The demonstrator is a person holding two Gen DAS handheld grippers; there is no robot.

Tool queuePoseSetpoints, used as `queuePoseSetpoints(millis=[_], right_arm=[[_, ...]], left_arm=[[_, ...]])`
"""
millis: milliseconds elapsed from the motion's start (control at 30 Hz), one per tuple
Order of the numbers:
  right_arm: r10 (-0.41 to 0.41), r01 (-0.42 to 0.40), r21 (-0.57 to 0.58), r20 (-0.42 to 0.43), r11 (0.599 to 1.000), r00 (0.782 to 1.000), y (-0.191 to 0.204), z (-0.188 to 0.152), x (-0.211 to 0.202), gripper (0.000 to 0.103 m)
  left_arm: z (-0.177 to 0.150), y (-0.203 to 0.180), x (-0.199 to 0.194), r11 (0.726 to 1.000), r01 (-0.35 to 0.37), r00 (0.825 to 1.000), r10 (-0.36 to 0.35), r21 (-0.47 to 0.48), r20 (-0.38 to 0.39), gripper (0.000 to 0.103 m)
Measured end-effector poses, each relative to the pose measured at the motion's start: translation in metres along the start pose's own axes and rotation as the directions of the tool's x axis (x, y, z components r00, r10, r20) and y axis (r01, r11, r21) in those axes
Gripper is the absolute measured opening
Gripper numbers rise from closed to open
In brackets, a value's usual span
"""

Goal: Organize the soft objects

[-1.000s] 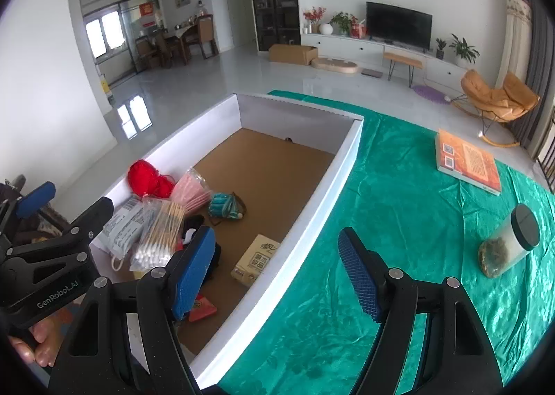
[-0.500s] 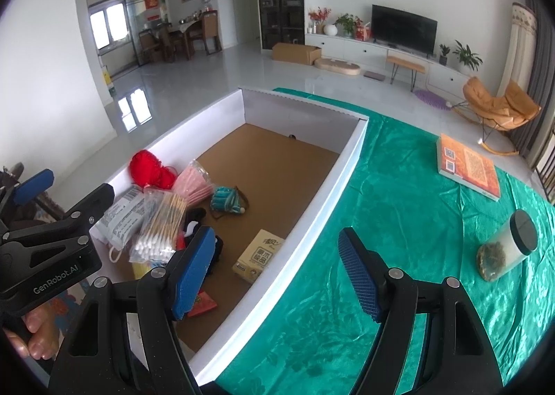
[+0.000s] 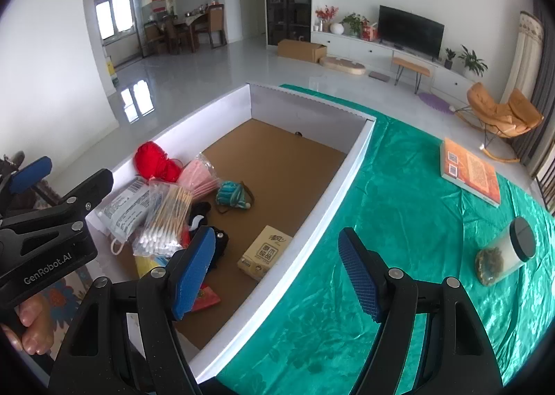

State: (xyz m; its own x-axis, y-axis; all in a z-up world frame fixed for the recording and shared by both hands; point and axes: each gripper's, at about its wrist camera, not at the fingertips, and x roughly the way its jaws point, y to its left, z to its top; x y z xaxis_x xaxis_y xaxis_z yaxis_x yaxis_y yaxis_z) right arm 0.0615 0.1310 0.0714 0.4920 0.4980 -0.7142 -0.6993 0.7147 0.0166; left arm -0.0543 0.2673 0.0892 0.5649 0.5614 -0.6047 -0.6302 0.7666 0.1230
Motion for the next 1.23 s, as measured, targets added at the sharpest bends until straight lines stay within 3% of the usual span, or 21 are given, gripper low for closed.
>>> queuePoseSetpoints(millis=[1033,1233], right_arm=[[0.004,-0.004,-0.027,-0.016,1.0,1.0,0.016,-0.002,0.004,0.077],[0.011,-0.011,-0.027,-0.016,1.0,1.0,0.018,-0.003,0.004,0.077]], left_arm=[[-0.003,0.007,0.004,1.0,-0.005,1.0,0.004,-0.03,-0.013,0.097],[-0.005,0.009,-0.005,0.998,0.015,1.0,-0.014,-0.054,0.024,0.097]])
